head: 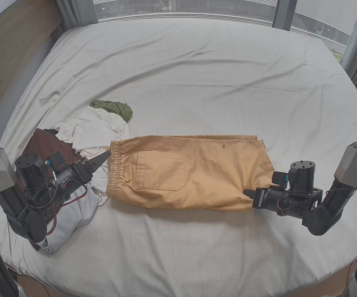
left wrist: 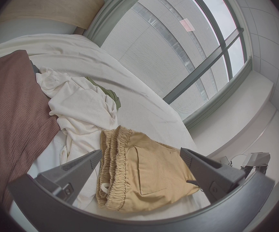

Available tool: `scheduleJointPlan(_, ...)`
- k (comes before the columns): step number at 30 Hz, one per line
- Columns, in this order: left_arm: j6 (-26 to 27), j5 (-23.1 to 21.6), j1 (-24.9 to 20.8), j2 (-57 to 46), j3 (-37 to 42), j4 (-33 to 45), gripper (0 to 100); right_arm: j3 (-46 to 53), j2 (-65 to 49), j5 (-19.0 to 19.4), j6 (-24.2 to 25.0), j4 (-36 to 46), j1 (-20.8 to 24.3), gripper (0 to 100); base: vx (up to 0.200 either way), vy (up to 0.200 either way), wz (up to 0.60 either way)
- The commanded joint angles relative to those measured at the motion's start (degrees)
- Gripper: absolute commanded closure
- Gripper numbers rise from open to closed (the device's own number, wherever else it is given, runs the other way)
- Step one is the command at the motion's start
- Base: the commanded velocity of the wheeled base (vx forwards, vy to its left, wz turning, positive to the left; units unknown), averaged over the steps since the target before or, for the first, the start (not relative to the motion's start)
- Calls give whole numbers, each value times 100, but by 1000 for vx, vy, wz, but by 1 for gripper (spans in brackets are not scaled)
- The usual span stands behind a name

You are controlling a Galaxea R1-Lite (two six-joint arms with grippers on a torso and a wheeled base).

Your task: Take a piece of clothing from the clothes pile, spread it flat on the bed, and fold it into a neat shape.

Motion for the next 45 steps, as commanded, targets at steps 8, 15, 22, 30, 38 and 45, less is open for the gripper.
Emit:
scheduleJointPlan(8, 6, 0, -22, -2, 32, -5, 0, 867, -283, 1, -109, -26, -17, 100, 0, 0, 0)
scheduleJointPlan(15, 6, 0, -40, -2, 41, -5, 0, 1236, -371, -16, -109, -43, -70, 100, 0, 0, 0)
scheduleJointPlan(22, -3, 0, -57, -2, 50, -5, 0, 1377, -371, -34, -127, -61, -254, 100, 0, 0, 0)
scheduleJointPlan(30, 6, 0, -75, -2, 67, -5, 0, 1447, -344, -60, -118, -52, -254, 100, 0, 0, 0)
scheduleJointPlan(38, 6, 0, -92, 7, 76, -5, 0, 1430, -336, -271, -101, -360, -237, 0, 0, 0, 0)
scheduleJointPlan(45, 6, 0, -101, 7, 76, -5, 0, 1456, -529, -385, -101, -720, -544, 0, 0, 0, 0)
